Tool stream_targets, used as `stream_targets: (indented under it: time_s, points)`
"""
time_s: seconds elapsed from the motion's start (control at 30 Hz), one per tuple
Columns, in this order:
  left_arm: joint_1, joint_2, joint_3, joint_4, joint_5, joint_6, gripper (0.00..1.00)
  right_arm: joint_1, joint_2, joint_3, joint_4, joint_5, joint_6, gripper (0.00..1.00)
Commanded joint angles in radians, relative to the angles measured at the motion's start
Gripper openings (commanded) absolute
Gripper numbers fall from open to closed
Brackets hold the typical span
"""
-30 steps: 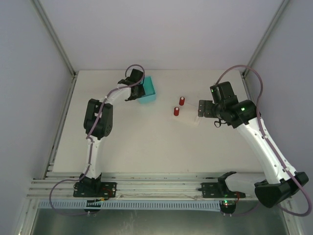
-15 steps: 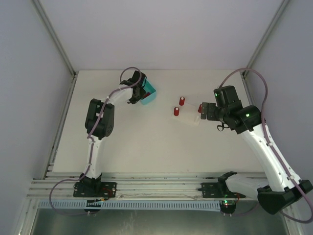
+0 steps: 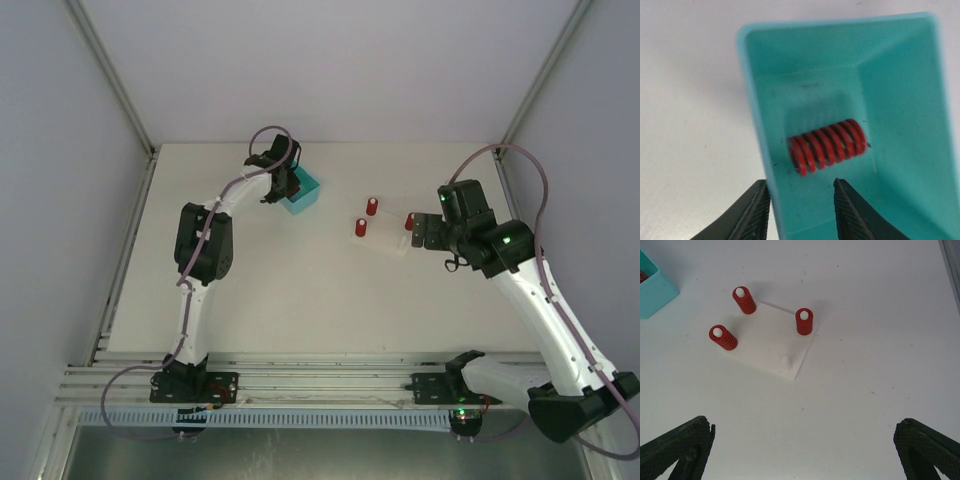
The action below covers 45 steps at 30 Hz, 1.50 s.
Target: Install the large spring
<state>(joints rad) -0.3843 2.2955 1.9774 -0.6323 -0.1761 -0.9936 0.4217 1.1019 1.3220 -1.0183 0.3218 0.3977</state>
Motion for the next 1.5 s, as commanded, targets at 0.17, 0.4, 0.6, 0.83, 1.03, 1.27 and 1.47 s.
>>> stream_targets:
  time_s: [0.17, 0.4, 0.6, 0.83, 1.03, 1.27, 1.47]
  points:
    - [0.016, -0.113, -0.013, 0.130, 0.244, 0.735, 0.40, -0.001, -0.054, -0.032, 0.004, 0.003, 0.030, 0.99]
    - [0.020, 0.020, 0.142, 0.040, 0.248, 0.955, 0.42, -0.002, -0.064, -0.019, -0.014, 0.011, 0.018, 0.99]
    - [0.041, 0.109, 0.227, 0.037, 0.217, 1.150, 0.43, -0.001, -0.076, -0.012, -0.033, 0.008, 0.020, 0.99]
    - [0.039, 0.148, 0.236, 0.068, 0.115, 1.257, 0.44, -0.001, -0.075, 0.017, -0.071, 0.007, 0.014, 0.99]
    - [0.023, 0.189, 0.234, 0.099, 0.006, 1.334, 0.44, -0.001, -0.049, 0.053, -0.088, -0.001, -0.005, 0.99]
    - [0.004, 0.253, 0.249, 0.141, -0.047, 1.376, 0.44, -0.002, -0.013, 0.108, -0.101, -0.006, -0.031, 0.99]
    - [0.006, 0.306, 0.266, 0.151, -0.060, 1.357, 0.48, -0.002, -0.006, 0.134, -0.122, -0.007, -0.021, 1.00]
